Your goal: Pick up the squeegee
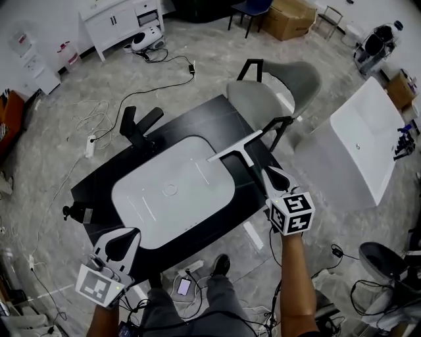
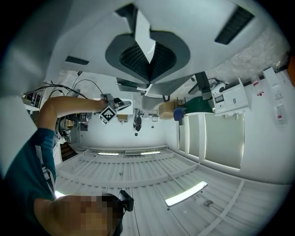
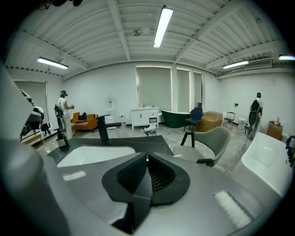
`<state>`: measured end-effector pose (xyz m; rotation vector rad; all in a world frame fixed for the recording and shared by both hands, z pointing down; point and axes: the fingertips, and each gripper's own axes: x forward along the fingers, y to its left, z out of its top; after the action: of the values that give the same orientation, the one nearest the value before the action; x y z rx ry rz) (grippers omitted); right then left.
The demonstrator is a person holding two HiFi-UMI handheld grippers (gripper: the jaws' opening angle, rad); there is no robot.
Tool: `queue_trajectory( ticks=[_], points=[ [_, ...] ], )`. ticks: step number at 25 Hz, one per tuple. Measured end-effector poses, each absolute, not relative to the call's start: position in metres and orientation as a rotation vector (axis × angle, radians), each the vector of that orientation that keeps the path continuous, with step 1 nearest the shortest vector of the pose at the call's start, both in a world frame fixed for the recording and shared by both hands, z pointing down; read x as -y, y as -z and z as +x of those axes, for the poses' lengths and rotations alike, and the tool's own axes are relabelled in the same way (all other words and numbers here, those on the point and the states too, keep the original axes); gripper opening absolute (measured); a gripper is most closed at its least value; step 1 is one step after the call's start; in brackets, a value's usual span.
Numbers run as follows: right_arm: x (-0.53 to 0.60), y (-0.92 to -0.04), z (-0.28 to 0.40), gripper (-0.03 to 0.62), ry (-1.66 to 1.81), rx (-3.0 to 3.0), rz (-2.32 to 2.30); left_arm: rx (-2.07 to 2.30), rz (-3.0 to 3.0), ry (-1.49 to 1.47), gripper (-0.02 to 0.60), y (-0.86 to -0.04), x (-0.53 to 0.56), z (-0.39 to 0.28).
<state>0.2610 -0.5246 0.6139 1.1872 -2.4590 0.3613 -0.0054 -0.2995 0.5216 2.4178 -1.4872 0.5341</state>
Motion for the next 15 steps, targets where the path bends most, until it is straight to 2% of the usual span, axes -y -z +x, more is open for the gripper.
queue_trajectory(
  ticks=[10, 15],
  points=[
    [0.55, -0.667, 0.247, 0.041, -0.396, 2.417, 1.113, 1.488, 2.345, -0.552, 0.005, -0.558, 0.303, -0.016],
    [0.561, -0.696, 0.245, 0.077, -0.426, 2.378, 1.082, 1.482, 2.325, -0.553, 0.005, -0.572, 0.304, -0.018]
  ],
)
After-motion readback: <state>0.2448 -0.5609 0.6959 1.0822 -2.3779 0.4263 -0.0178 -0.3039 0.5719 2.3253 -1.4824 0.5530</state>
